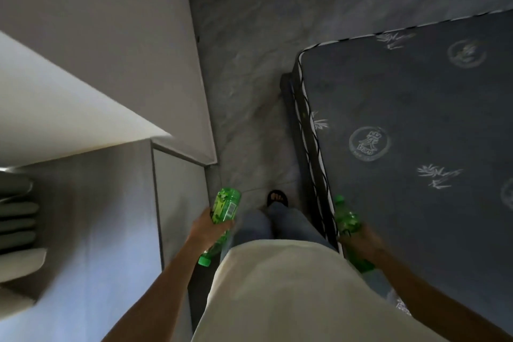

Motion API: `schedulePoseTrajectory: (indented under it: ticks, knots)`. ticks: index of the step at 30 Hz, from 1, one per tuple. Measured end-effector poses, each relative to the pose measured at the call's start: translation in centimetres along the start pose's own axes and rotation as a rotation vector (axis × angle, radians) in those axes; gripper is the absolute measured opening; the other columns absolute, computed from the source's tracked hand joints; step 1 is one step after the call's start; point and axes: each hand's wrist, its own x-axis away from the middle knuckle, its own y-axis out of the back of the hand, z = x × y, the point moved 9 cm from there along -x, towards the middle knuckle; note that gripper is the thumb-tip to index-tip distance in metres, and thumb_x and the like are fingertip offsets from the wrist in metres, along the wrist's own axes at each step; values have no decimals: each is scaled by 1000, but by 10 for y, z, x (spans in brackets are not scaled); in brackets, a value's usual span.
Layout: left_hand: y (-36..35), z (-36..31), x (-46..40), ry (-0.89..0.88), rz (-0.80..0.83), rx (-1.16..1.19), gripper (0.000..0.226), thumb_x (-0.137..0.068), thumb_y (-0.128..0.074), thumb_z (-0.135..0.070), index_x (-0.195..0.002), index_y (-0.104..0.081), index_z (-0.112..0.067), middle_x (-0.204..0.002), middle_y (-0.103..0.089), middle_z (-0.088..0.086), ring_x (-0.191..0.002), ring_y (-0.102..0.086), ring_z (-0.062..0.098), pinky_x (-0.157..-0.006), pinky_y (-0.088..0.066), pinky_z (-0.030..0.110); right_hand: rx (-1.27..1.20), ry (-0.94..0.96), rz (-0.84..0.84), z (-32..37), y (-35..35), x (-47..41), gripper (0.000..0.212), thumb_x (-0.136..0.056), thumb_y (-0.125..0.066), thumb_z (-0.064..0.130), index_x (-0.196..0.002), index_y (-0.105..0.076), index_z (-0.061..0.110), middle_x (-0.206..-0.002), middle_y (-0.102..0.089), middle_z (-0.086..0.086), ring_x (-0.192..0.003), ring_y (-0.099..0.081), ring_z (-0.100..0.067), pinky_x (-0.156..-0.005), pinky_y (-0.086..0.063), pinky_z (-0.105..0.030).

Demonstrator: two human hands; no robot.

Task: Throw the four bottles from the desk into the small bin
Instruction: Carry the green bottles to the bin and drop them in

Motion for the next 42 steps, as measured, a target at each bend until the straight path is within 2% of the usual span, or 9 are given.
schedulePoseTrajectory:
  ticks: [4, 10, 14, 17, 22, 26, 32, 37, 42]
  knots:
    - [13, 13, -10, 106, 24, 21, 43, -79, -81, -30, -111, -66, -7, -96, -74, 16, -87, -72, 35, -82, -61, 49, 1, 105, 19, 114, 31, -39, 76, -71, -86, 33, -135, -51, 12, -121, -64, -14, -111, -63, -34, -95, -51, -44]
    - [44, 17, -34, 238, 15, 80, 52, -74, -88, -32, -112, -64, -7, -88, -72, 10, -76, -69, 24, -64, -53, 31, 2, 233, 13, 254, 61, -95, 63, -71, -86, 28, -124, -56, 15, -104, -70, -14, -94, -70, -32, -86, -58, -48]
    - [73, -15, -72, 261, 32, 110, 50, -77, -85, -31, -115, -63, -6, -94, -72, 12, -83, -70, 27, -78, -60, 42, 97, 267, 24, 314, 74, -126, 73, -72, -86, 29, -132, -50, 12, -115, -67, -14, -99, -66, -28, -87, -55, -40]
    - [103, -65, -107, 234, 19, 100, 51, -78, -84, -29, -116, -62, -3, -97, -70, 15, -86, -68, 29, -75, -55, 40, 120, 261, 6, 339, 85, -138, 60, -71, -88, 24, -119, -53, 17, -106, -67, -9, -77, -59, -11, -68, -46, -25]
    - [155, -182, -165, 106, -7, 106, 54, -74, -84, -33, -118, -61, -12, -104, -70, 11, -94, -67, 29, -74, -48, 32, 224, 131, -23, 346, 104, -156, 63, -70, -87, 30, -120, -58, 8, -103, -65, -10, -86, -58, -24, -75, -41, -32]
    - [189, -277, -208, 9, -10, 110, 44, -70, -80, -47, -102, -57, -29, -99, -67, 0, -85, -63, 20, -68, -46, 27, 250, 28, -17, 336, 121, -173, 46, -73, -83, 33, -105, -62, 6, -99, -69, -18, -91, -67, -34, -78, -53, -42]
    - [219, -397, -275, -83, 4, 88, 58, -59, -77, -62, -103, -58, -30, -98, -72, 0, -87, -71, 22, -74, -54, 31, 252, -83, 43, 340, 154, -220, 50, -83, -74, 37, -116, -59, 4, -104, -69, -20, -88, -65, -30, -75, -48, -36]
    - [236, -448, -316, -76, 12, -11, 52, -68, -79, -55, -107, -56, -30, -102, -67, 2, -87, -64, 22, -71, -46, 29, 162, -71, 52, 407, 199, -267, 34, -76, -82, 28, -93, -66, 3, -82, -70, -15, -70, -65, -25, -71, -53, -37]
    - [263, -462, -330, -8, 16, -41, 61, -70, -79, -54, -116, -54, -22, -104, -60, 2, -89, -58, 22, -70, -42, 30, 83, 1, 15, 513, 244, -315, 57, -70, -87, 23, -115, -60, 2, -106, -67, -21, -99, -65, -36, -82, -50, -39]
